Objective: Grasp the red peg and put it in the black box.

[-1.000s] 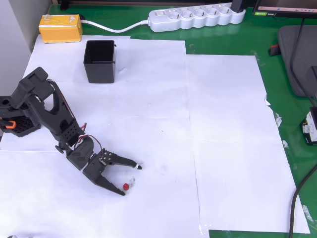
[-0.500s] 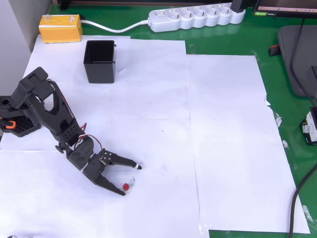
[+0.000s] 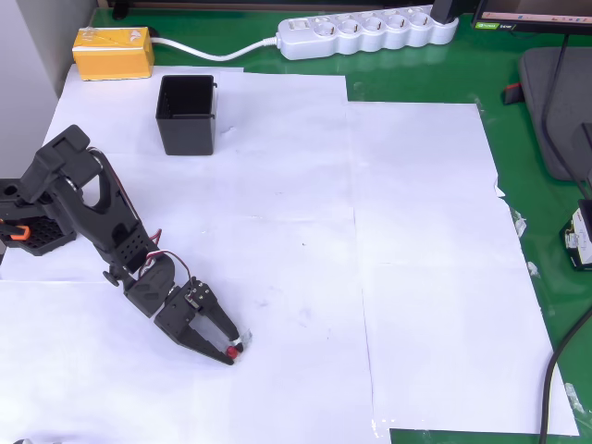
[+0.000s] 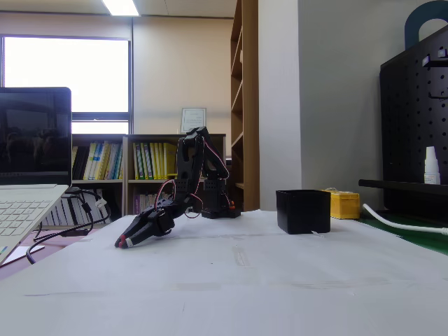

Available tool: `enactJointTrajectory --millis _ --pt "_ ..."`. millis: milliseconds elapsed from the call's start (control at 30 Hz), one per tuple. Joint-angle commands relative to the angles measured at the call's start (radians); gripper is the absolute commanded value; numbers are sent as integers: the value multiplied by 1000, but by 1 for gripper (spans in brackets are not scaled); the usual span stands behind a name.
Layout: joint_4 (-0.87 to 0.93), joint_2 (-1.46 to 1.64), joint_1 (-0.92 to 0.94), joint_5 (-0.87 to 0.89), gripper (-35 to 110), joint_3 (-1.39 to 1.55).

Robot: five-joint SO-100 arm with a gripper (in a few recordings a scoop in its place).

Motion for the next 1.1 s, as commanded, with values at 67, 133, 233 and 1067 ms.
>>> enactJointTrajectory --millis 67,133,233,1067 --pt "-26 3 -11 -15 0 17" --pt "-26 5 -11 -15 0 18" --pt "-23 3 -11 -18 0 20" --pt "445 -434 -107 -9 0 268"
